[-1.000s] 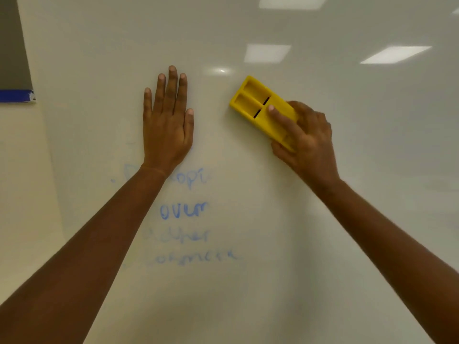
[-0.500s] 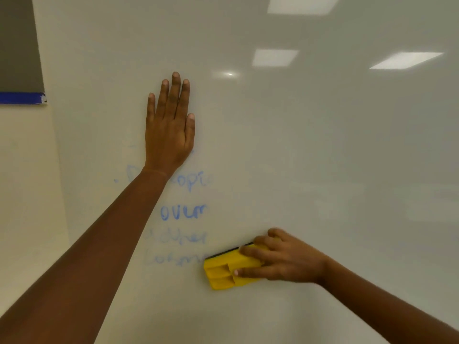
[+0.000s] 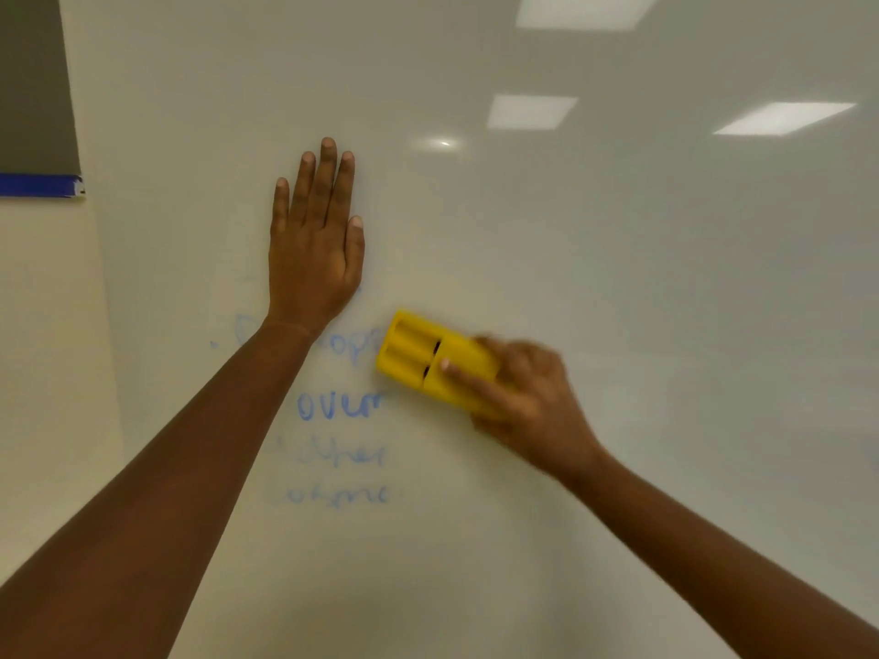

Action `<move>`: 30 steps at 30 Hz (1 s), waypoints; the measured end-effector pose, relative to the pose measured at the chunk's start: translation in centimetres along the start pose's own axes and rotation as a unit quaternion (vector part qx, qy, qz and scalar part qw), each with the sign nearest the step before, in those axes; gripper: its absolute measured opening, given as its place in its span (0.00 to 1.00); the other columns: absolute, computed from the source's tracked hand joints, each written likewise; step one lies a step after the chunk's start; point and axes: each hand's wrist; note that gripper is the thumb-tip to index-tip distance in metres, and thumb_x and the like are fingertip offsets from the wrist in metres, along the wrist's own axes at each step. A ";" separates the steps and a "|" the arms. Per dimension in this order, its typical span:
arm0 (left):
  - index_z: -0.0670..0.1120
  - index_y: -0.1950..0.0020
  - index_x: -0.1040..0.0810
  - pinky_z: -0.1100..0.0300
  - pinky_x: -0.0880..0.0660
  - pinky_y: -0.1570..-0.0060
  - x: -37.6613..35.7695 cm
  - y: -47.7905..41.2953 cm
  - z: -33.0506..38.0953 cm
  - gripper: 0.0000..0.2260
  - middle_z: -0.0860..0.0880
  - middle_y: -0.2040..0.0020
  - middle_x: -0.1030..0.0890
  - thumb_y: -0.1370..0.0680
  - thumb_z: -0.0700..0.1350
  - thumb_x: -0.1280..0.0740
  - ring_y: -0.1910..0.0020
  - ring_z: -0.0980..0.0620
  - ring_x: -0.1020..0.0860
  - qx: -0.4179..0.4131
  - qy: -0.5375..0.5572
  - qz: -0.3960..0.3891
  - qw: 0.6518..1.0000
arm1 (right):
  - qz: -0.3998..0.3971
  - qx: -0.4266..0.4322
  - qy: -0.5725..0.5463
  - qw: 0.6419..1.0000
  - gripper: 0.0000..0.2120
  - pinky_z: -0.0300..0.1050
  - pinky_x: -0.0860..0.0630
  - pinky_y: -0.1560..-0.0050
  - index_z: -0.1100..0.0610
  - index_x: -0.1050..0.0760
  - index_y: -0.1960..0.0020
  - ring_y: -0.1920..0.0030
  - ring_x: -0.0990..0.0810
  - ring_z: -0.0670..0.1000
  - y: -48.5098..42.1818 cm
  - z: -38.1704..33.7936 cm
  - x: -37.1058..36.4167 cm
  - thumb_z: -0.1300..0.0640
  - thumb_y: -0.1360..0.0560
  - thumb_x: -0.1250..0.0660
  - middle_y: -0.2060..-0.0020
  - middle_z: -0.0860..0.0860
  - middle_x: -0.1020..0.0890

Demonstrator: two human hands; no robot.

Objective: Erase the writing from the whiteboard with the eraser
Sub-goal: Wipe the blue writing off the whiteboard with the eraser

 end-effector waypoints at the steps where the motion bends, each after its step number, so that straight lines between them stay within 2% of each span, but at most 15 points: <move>1: 0.40 0.26 0.46 0.49 0.54 0.29 0.1 0.0 0.0 0.23 0.40 0.25 0.44 0.20 0.44 0.51 0.26 0.44 0.47 0.001 0.003 -0.003 1.000 | -0.034 0.047 -0.002 0.998 0.24 0.47 0.26 0.54 0.49 0.24 0.39 0.54 0.21 0.60 1.2 -1.0 -0.4 0.54 0.35 0.27 0.45 0.60 0.19; 4: 0.41 0.26 0.46 0.51 0.55 0.29 0.6 0.0 -0.5 0.23 0.41 0.25 0.45 0.20 0.45 0.50 0.26 0.46 0.48 -0.008 0.019 -0.018 1.000 | -0.115 0.149 0.000 0.982 0.23 0.43 0.23 0.58 0.44 0.23 0.41 0.56 0.19 0.55 3.2 -2.5 -0.6 0.54 0.35 0.27 0.46 0.54 0.18; 7: 0.42 0.26 0.44 0.52 0.54 0.29 1.5 -0.1 -2.0 0.22 0.42 0.25 0.44 0.20 0.47 0.53 0.26 0.46 0.47 -0.047 0.021 -0.025 0.998 | -0.114 0.162 0.011 0.980 0.17 0.43 0.22 0.58 0.44 0.23 0.41 0.58 0.18 0.55 0.7 -1.3 0.5 0.52 0.29 0.36 0.47 0.55 0.17; 8: 0.42 0.26 0.44 0.51 0.54 0.29 1.8 -0.2 -2.7 0.23 0.41 0.25 0.44 0.20 0.47 0.53 0.26 0.45 0.47 -0.052 0.016 -0.025 0.998 | -0.099 0.145 0.019 0.984 0.17 0.45 0.22 0.58 0.46 0.23 0.41 0.58 0.17 0.56 -0.9 -0.6 1.0 0.52 0.29 0.37 0.47 0.57 0.17; 11: 0.41 0.26 0.45 0.50 0.55 0.29 2.5 -0.5 -5.1 0.23 0.40 0.25 0.45 0.20 0.45 0.51 0.26 0.44 0.48 -0.026 -0.001 -0.020 0.999 | 0.006 0.017 0.021 1.000 0.22 0.54 0.22 0.58 0.54 0.22 0.41 0.56 0.19 0.63 -6.8 1.6 2.3 0.58 0.35 0.26 0.46 0.64 0.20; 14: 0.40 0.26 0.47 0.48 0.55 0.29 2.7 -0.1 -7.0 0.23 0.40 0.25 0.46 0.20 0.45 0.51 0.26 0.44 0.48 -0.015 -0.021 -0.032 0.999 | 0.072 -0.117 0.033 0.990 0.25 0.55 0.26 0.54 0.55 0.26 0.36 0.52 0.23 0.66 -11.4 2.4 2.7 0.59 0.33 0.28 0.42 0.63 0.23; 16: 0.40 0.26 0.47 0.46 0.54 0.29 2.6 0.2 -7.7 0.24 0.40 0.25 0.46 0.20 0.46 0.52 0.26 0.44 0.48 -0.026 -0.029 -0.041 0.998 | 0.087 -0.139 0.028 0.986 0.26 0.55 0.27 0.53 0.55 0.27 0.35 0.52 0.24 0.65 -12.4 1.6 2.0 0.59 0.32 0.28 0.41 0.63 0.24; 18: 0.40 0.26 0.47 0.46 0.54 0.29 2.6 0.1 -8.2 0.24 0.40 0.25 0.46 0.21 0.47 0.54 0.26 0.45 0.48 -0.034 -0.022 -0.041 0.998 | 0.082 -0.100 0.018 0.991 0.25 0.53 0.26 0.54 0.55 0.25 0.38 0.54 0.22 0.65 -11.9 -0.2 0.6 0.59 0.34 0.27 0.43 0.64 0.22; 20: 0.40 0.26 0.47 0.48 0.55 0.29 2.5 0.0 -8.3 0.24 0.41 0.25 0.46 0.21 0.48 0.55 0.26 0.46 0.49 -0.036 -0.005 -0.035 0.999 | 0.054 -0.022 0.006 0.998 0.24 0.52 0.25 0.55 0.54 0.23 0.40 0.56 0.20 0.63 -9.9 -2.6 -1.1 0.57 0.37 0.27 0.45 0.63 0.20; 23: 0.41 0.26 0.46 0.54 0.58 0.29 2.5 0.0 -8.6 0.24 0.42 0.25 0.45 0.21 0.48 0.56 0.26 0.49 0.49 -0.036 0.035 -0.025 0.998 | -0.038 0.102 -0.012 0.994 0.23 0.46 0.23 0.56 0.48 0.22 0.42 0.58 0.18 0.58 -5.2 -6.1 -3.5 0.55 0.37 0.27 0.46 0.58 0.18; 25: 0.42 0.26 0.45 0.60 0.61 0.30 2.6 0.0 -8.7 0.23 0.44 0.25 0.45 0.20 0.48 0.57 0.26 0.51 0.49 -0.035 0.067 -0.020 0.997 | -0.100 0.164 -0.003 0.981 0.22 0.41 0.24 0.57 0.44 0.24 0.40 0.57 0.19 0.54 -2.8 -7.5 -4.2 0.54 0.33 0.28 0.46 0.53 0.18; 28: 0.42 0.26 0.44 0.63 0.61 0.30 2.9 -0.2 -9.2 0.23 0.46 0.25 0.45 0.20 0.46 0.57 0.26 0.52 0.49 -0.036 0.115 -0.026 0.992 | -0.118 0.212 0.011 0.970 0.18 0.40 0.25 0.59 0.43 0.25 0.39 0.56 0.19 0.53 -3.4 -6.7 -3.7 0.52 0.29 0.34 0.45 0.52 0.18; 30: 0.42 0.26 0.44 0.63 0.59 0.30 3.1 -0.3 -9.4 0.22 0.46 0.25 0.45 0.20 0.45 0.56 0.27 0.51 0.48 -0.041 0.128 -0.032 0.990 | -0.088 0.189 0.016 0.978 0.18 0.42 0.24 0.59 0.46 0.23 0.40 0.57 0.18 0.55 -6.3 -5.0 -2.5 0.52 0.29 0.37 0.45 0.56 0.18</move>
Point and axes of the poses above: each hand's wrist, its own y-axis away from the middle knuckle, its own x-axis out of the back of the hand, z = x × y
